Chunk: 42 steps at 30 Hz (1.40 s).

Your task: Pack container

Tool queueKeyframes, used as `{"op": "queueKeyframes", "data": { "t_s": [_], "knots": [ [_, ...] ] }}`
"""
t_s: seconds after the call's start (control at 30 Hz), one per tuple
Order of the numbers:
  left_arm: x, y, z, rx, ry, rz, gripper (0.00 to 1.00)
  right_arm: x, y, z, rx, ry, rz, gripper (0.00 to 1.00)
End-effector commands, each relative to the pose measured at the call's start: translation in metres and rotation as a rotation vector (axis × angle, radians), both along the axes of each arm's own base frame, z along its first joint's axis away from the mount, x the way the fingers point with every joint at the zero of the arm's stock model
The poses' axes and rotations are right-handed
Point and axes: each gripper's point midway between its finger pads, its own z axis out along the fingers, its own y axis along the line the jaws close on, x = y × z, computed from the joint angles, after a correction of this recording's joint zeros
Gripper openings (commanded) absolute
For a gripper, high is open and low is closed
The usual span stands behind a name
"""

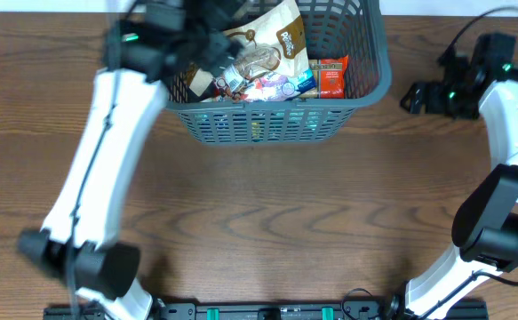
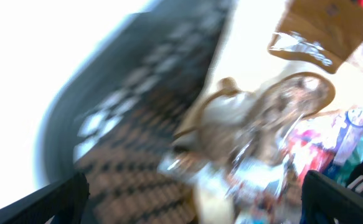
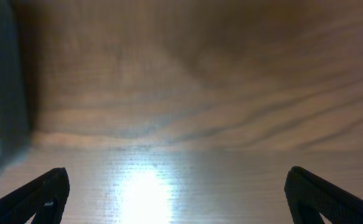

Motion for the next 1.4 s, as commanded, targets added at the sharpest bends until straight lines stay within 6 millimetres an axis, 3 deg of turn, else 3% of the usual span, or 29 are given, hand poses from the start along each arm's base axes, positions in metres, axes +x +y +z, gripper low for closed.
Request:
{"op": "queueKeyframes", "data": {
  "t_s": [0.0, 0.17, 0.37, 0.5, 0.7, 0.87, 1.07, 1.23, 1.37],
  "knots": [
    [-0.023, 0.044, 0.043, -0.077, -0.043, 0.146, 0.99, 0.018, -0.013, 0.048, -0.099, -0.081, 0.007, 0.96],
    [-0.067, 0.095, 0.067, -0.162, -0.02, 0.32, 0.99, 0.018, -0.01, 0.101, -0.117, -0.131, -0.001, 0.99],
    [-0.118, 0.13, 0.08, -0.169, -0.048, 0.413, 0.99, -0.008, 0.009, 0.142, -0.062, -0.181, 0.007, 0.99],
    [-0.151, 0.136, 0.072, -0.174, -0.079, 0.427, 0.99, -0.037, 0.021, 0.174, -0.071, -0.216, 0.016, 0.99],
    [-0.198, 0.139, 0.027, -0.18, -0.118, 0.429, 0.99, -0.084, 0.049, 0.205, -0.09, -0.303, 0.055, 0.99],
    [-0.231, 0.139, -0.01, -0.183, -0.192, 0.412, 0.99, -0.132, 0.081, 0.188, -0.089, -0.347, 0.122, 0.99],
    [-0.26, 0.14, -0.064, -0.163, -0.232, 0.39, 0.99, -0.186, 0.106, 0.132, -0.093, -0.399, 0.189, 0.99],
    [-0.271, 0.141, -0.093, -0.155, -0.196, 0.393, 0.99, -0.217, 0.111, 0.094, -0.092, -0.409, 0.199, 0.99],
    [-0.274, 0.141, -0.099, -0.148, -0.169, 0.394, 0.99, -0.235, 0.112, 0.064, -0.084, -0.362, 0.201, 0.99]
  ]
}}
